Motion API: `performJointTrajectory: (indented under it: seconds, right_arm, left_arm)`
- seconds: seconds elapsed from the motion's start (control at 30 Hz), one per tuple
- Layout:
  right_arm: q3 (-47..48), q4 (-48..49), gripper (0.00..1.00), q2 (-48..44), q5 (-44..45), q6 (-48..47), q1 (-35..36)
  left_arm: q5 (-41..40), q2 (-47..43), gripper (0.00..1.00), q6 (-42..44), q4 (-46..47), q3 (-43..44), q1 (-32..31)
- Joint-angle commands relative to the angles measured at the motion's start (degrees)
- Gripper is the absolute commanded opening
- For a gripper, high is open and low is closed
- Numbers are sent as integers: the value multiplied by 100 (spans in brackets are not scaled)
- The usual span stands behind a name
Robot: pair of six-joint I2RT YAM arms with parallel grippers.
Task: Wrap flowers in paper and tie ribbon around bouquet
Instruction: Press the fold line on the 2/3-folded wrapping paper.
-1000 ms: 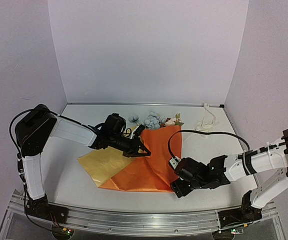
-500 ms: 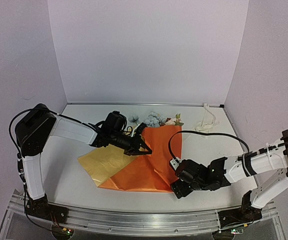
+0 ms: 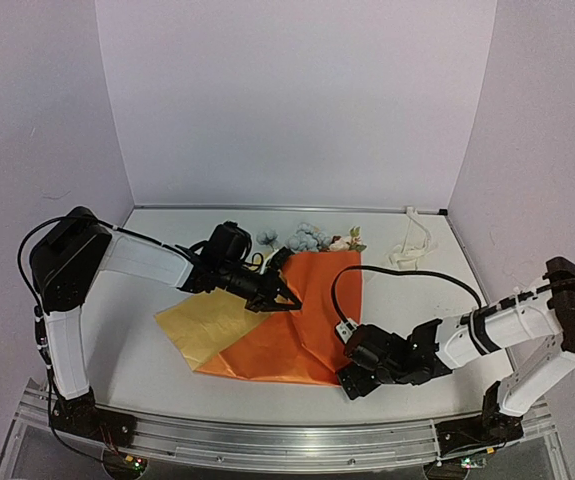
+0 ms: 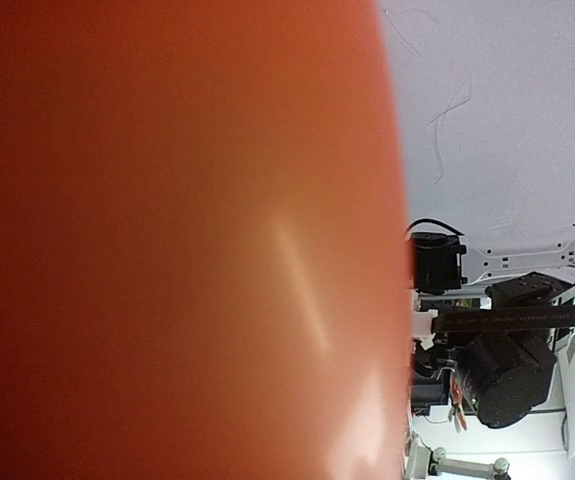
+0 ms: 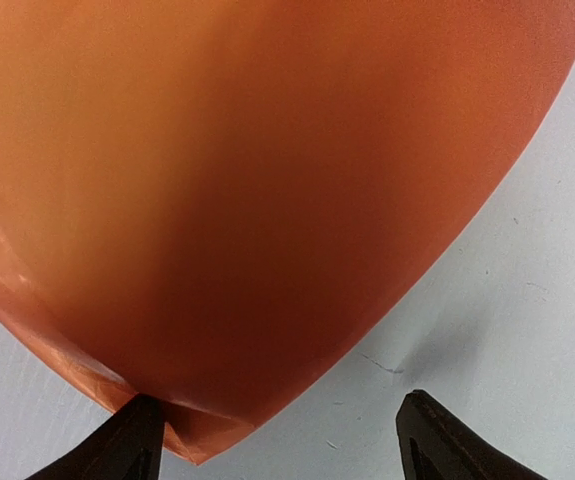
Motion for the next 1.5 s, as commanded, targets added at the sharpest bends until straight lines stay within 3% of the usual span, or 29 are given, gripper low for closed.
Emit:
performJointTrajectory:
  seconds: [0.0,0.33,0.53,0.9,1.13,1.2,1.37,1.47]
  right_arm:
    - [-19,60,82,160,282,101,86]
    - [-235,-932,80,-389,1246,7,133]
    - [-210,-1340,80,-598,1381,-70,135]
    - [159,-1548,83,-951,552,-211,134]
    - [388,-1829,85,-1439,-562,-134,-5]
    - [460,-1912,80,-1466,-989,157,-261]
    - [631,-1779,51,-1266,-2123,689,-803]
    - [818,-1683,42,-1004,-2495,872,-869]
  left_arm:
    - [286,-232,0,-77,-1,306,48]
    - [43,-364,0,-340,-203,477,99]
    - [-98,-329,0,-411,-497,683,99]
    - [-794,-424,0,-447,-1302,437,99]
    - [-1127,-455,0,-441,-1264,121,99]
    - [-1191,-457,0,-442,-1230,71,103]
    - [-1298,-535,0,-462,-1126,-48,98]
    - [-1384,-673,0,-479,-1069,-146,99]
